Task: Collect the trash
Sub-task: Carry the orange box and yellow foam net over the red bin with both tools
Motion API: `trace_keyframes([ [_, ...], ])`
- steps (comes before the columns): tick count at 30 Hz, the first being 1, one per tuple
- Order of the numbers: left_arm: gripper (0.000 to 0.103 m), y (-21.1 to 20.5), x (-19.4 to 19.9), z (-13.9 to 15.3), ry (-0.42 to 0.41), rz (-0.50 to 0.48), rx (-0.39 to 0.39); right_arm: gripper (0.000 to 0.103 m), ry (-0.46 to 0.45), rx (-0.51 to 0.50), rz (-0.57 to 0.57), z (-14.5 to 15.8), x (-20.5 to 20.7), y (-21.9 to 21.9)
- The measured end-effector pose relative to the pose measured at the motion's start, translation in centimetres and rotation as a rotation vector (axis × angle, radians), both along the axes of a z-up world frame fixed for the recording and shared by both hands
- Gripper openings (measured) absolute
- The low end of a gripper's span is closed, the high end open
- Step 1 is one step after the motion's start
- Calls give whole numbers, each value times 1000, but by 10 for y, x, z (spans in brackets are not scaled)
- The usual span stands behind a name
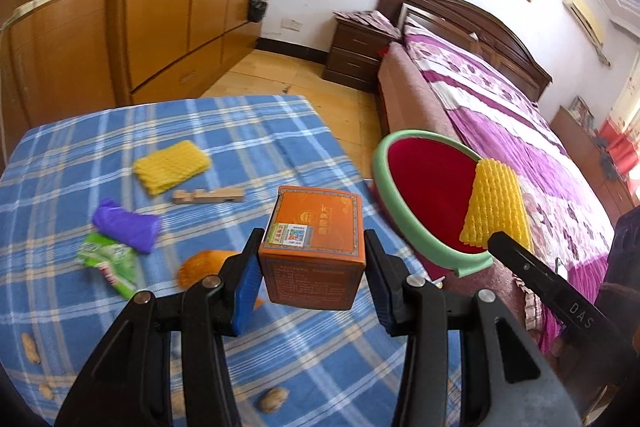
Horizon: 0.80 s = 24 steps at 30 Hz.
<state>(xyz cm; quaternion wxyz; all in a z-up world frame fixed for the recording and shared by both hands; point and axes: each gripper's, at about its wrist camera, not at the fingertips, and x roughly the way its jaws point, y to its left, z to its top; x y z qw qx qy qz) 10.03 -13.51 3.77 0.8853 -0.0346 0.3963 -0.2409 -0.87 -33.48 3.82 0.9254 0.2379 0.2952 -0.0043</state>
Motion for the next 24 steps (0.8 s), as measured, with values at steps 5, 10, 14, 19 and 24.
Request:
trace_keyframes([
  [5, 48, -26, 6, 0, -12, -37, 4, 23, 8, 9, -44, -1, 0, -18],
  [10, 48, -51, 12, 3, -27, -80, -3, 23, 16, 14, -82, -1, 3, -35],
  [14, 48, -71, 18, 4, -39, -106, -6, 23, 19, 9, -105, -1, 6, -48],
  [19, 48, -90, 27, 7, -48, -124, -20, 23, 24, 7, -124, -2, 10, -65],
  [24, 48, -111, 34, 5, -57, -150, -23, 23, 31, 4, -142, -3, 16, -81],
])
